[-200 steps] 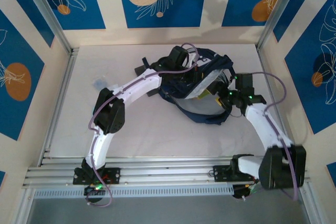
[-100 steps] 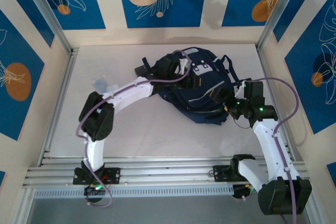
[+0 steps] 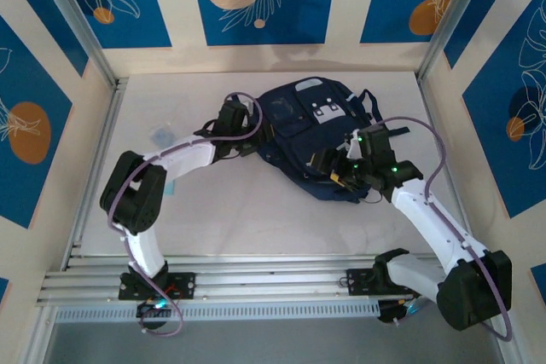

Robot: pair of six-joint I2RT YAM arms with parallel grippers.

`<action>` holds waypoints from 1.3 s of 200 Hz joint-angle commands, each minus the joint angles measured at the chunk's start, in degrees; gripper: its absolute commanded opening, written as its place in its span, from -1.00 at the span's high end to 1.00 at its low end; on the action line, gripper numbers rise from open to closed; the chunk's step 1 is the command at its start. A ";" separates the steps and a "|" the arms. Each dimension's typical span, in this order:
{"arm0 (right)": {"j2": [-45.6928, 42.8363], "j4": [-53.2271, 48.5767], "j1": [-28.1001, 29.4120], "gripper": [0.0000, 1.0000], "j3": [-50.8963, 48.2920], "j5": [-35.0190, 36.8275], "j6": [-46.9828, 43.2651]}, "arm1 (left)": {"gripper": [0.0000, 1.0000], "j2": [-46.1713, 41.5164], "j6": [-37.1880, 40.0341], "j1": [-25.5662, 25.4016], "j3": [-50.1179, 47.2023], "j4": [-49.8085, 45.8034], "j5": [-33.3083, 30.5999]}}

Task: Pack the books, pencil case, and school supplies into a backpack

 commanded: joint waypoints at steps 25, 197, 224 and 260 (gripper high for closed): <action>0.38 5.59 5.57 -0.56 -3.17 2.73 6.06 | -0.21 8.61 -1.63 0.53 6.27 -1.13 -4.54; 24.67 32.08 27.06 0.00 -0.61 27.51 11.93 | 1.00 2.95 -11.42 -2.93 1.10 4.92 4.06; 32.27 30.97 28.30 0.03 4.21 35.41 12.36 | 1.00 0.39 -12.87 -4.50 -1.82 6.64 4.20; 38.89 24.92 28.41 0.03 9.45 47.07 14.27 | 1.00 -2.68 -14.14 -6.27 -6.04 8.02 3.82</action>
